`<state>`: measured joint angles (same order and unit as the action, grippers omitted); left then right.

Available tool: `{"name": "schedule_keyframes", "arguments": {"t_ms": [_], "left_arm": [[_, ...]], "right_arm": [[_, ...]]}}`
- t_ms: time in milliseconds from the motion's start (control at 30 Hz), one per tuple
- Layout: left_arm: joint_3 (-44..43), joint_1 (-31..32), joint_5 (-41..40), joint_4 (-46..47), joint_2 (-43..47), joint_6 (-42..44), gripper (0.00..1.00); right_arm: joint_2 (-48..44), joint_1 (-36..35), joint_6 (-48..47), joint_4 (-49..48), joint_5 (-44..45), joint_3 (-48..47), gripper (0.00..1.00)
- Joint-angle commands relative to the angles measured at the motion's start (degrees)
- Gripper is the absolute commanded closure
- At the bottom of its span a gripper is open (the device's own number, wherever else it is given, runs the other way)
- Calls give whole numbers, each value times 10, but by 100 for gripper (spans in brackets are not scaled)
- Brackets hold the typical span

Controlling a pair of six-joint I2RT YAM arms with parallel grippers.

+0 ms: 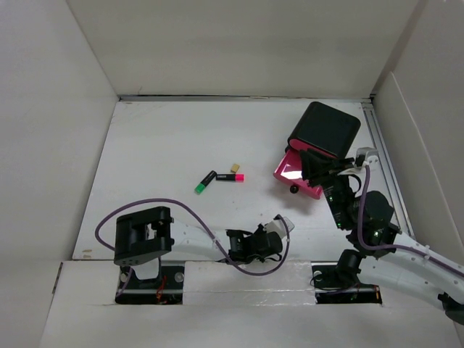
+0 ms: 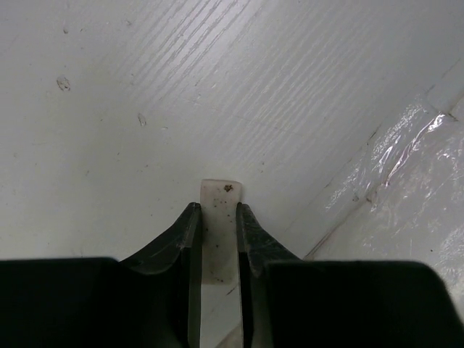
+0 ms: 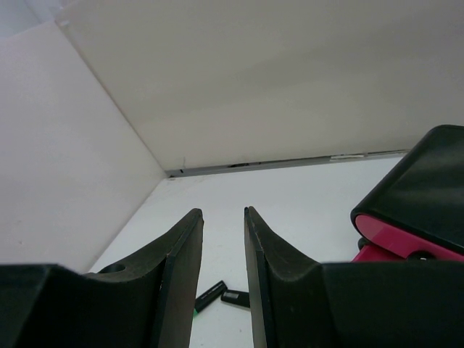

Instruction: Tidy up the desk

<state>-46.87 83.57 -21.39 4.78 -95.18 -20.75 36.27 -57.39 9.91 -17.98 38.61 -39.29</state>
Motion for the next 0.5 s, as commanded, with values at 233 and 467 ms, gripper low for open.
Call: {"name": "schedule_keyframes", "arguments": {"t_ms": [233, 467], "left_arm": [[-27, -67, -125, 15, 91, -13, 100], [-107, -141, -56, 154, 108, 40, 99]], "right_arm": [[-17, 1, 4, -7, -7, -18, 65], [-23, 1, 7, -7, -8, -18, 65]]}}
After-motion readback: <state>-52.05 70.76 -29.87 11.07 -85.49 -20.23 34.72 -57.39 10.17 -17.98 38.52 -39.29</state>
